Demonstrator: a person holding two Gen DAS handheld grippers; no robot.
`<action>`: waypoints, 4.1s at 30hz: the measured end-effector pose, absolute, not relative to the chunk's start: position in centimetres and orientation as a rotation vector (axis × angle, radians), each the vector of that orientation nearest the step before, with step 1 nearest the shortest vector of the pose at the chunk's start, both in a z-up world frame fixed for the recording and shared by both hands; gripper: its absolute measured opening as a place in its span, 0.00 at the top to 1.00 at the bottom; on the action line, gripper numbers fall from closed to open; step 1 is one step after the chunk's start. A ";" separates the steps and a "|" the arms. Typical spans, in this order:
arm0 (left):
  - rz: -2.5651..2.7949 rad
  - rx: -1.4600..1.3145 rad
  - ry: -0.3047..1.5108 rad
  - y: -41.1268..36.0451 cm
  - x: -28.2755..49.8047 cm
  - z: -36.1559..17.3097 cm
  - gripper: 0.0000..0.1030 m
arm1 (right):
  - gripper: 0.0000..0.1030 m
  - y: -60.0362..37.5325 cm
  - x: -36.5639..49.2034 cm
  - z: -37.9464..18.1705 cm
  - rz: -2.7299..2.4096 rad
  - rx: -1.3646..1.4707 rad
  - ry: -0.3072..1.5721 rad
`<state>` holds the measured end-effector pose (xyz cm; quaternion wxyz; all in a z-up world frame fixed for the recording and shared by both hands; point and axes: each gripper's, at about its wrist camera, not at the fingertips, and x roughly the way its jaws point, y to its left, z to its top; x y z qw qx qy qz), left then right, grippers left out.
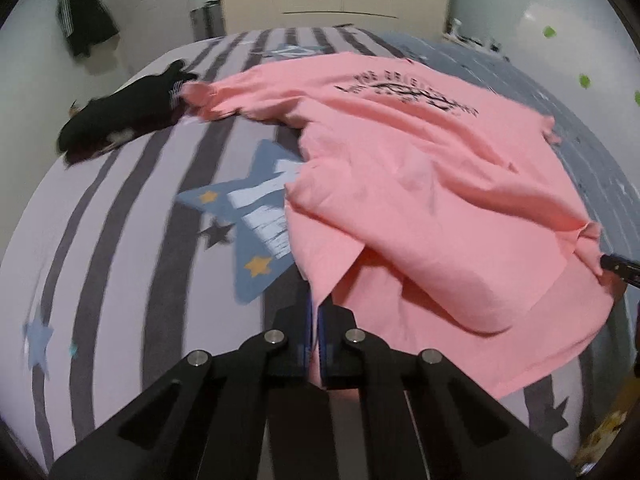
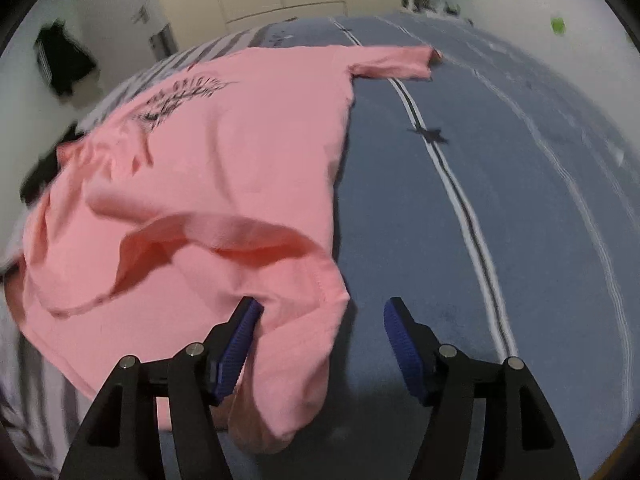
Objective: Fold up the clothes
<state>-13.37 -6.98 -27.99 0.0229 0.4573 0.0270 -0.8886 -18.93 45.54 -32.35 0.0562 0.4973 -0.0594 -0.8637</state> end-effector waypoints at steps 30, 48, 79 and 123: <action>-2.544 1.579 0.164 -8.7 -4.0 -28.7 0.58 | 0.80 49.3 -10.1 -28.1 -2.601 1.609 -0.100; -2.619 1.567 -0.338 -3.8 -9.8 -32.6 0.81 | 0.64 47.3 -15.4 -32.1 -2.650 1.612 -0.249; -2.407 1.456 0.578 -15.4 0.2 -31.6 0.98 | 0.99 45.9 -6.9 -30.0 -2.445 1.636 -0.107; -2.558 1.396 0.582 -15.1 -1.7 -22.6 0.99 | 0.99 50.1 -10.8 -24.0 -2.780 1.502 -0.133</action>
